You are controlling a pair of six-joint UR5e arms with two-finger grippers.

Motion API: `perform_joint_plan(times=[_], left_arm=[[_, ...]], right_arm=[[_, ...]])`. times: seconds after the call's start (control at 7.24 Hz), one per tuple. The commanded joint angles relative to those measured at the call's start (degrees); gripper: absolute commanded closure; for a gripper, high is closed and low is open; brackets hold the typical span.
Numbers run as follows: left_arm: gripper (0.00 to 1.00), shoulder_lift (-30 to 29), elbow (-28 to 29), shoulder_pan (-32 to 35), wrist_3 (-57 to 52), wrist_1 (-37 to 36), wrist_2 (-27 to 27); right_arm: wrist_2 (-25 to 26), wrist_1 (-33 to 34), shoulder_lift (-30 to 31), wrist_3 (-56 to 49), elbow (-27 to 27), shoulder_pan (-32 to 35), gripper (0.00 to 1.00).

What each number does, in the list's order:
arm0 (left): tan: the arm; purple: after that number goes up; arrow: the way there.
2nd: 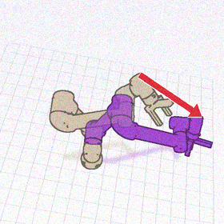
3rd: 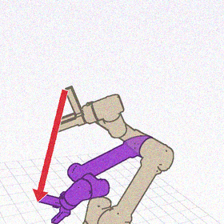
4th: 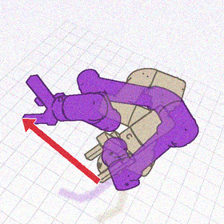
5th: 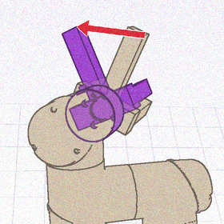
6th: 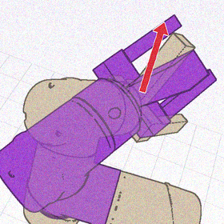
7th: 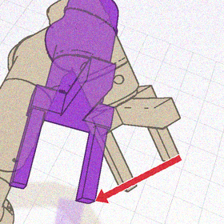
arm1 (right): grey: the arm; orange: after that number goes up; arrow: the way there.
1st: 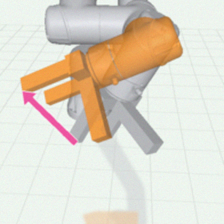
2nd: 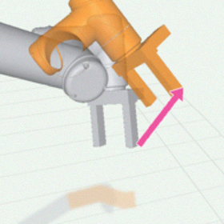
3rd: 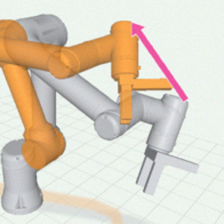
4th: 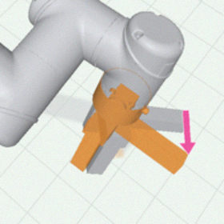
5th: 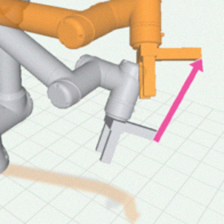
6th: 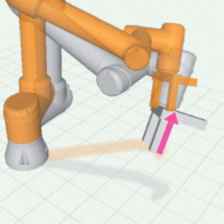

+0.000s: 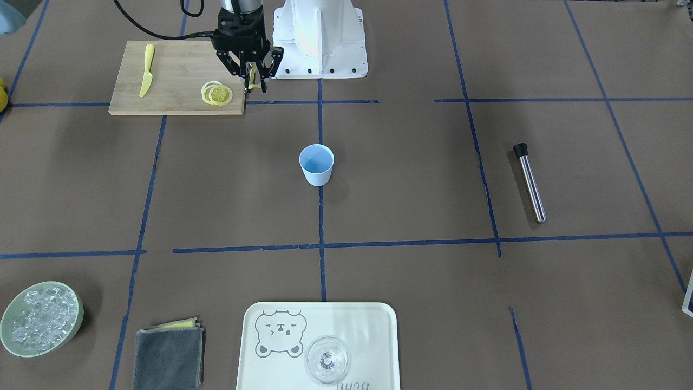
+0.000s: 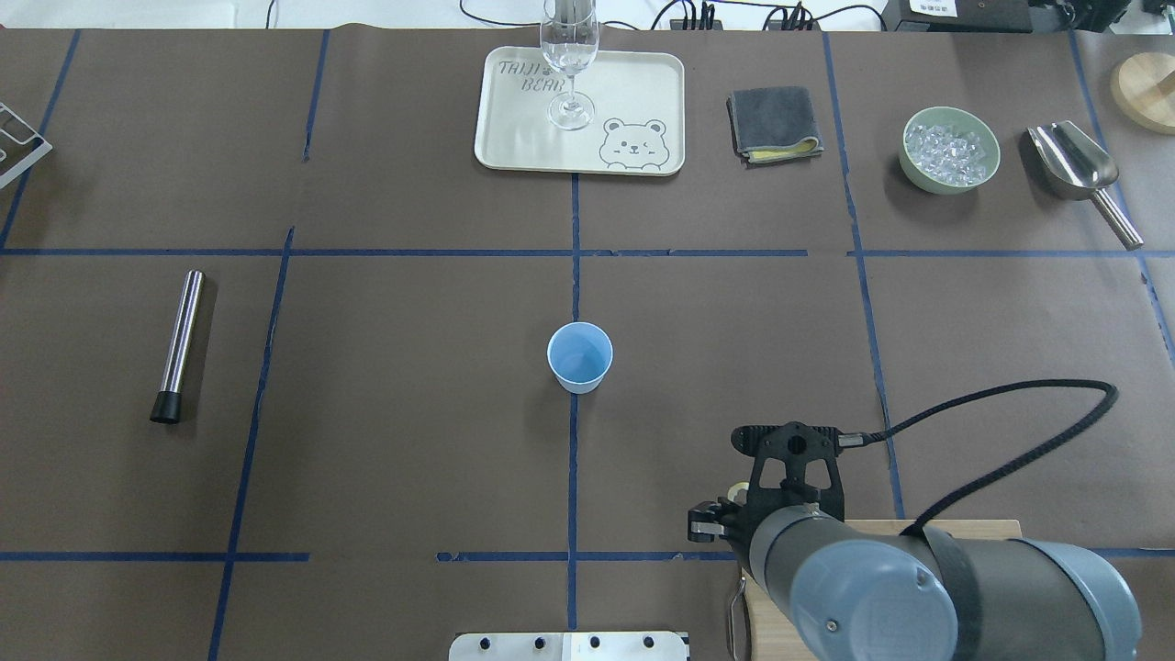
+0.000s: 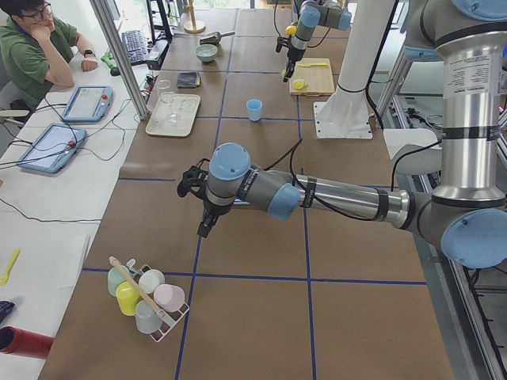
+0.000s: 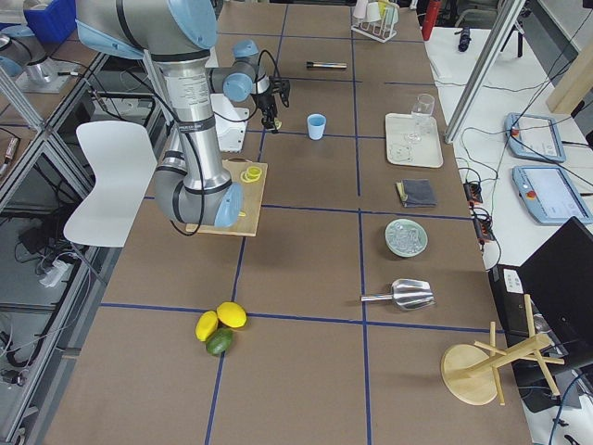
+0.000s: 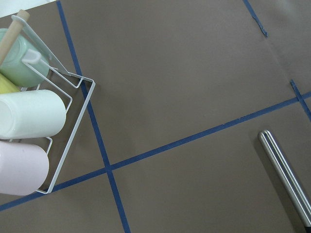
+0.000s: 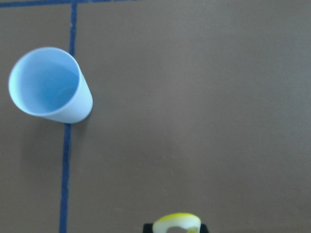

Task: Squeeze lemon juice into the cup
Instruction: 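Lift the lemon slice with the right gripper toward the blue cup, then hold the lemon slice over the blue cup and squeeze it with the right gripper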

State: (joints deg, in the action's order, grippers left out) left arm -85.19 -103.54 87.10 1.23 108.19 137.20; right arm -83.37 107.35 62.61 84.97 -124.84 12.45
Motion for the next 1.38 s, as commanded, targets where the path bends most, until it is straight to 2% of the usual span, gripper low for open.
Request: perform_joint_plan(times=[0.0, 0.41, 0.69, 0.97, 1.24], left_arm=[[0.00, 0.02, 0.00, 0.00, 0.00, 0.00, 0.00], [0.00, 0.02, 0.00, 0.00, 0.00, 0.00, 0.00], [0.00, 0.02, 0.00, 0.00, 0.00, 0.00, 0.00], [0.00, 0.02, 0.00, 0.00, 0.00, 0.00, 0.00], [0.00, 0.02, 0.00, 0.00, 0.00, 0.00, 0.00]], right_arm=[[-4.24, 1.81, -10.27, -3.75, 8.77, 6.42, 0.63], [-5.57, 1.28, -23.01, -5.34, 24.41, 10.31, 0.62], [-5.58, -3.69, -25.25, -7.88, 31.99, 11.45, 0.62], [-8.89, -3.99, -24.56, -9.47, 32.81, 11.54, 0.60], [-9.18, -4.08, -21.75, -9.56, 31.07, 11.55, 0.56]])
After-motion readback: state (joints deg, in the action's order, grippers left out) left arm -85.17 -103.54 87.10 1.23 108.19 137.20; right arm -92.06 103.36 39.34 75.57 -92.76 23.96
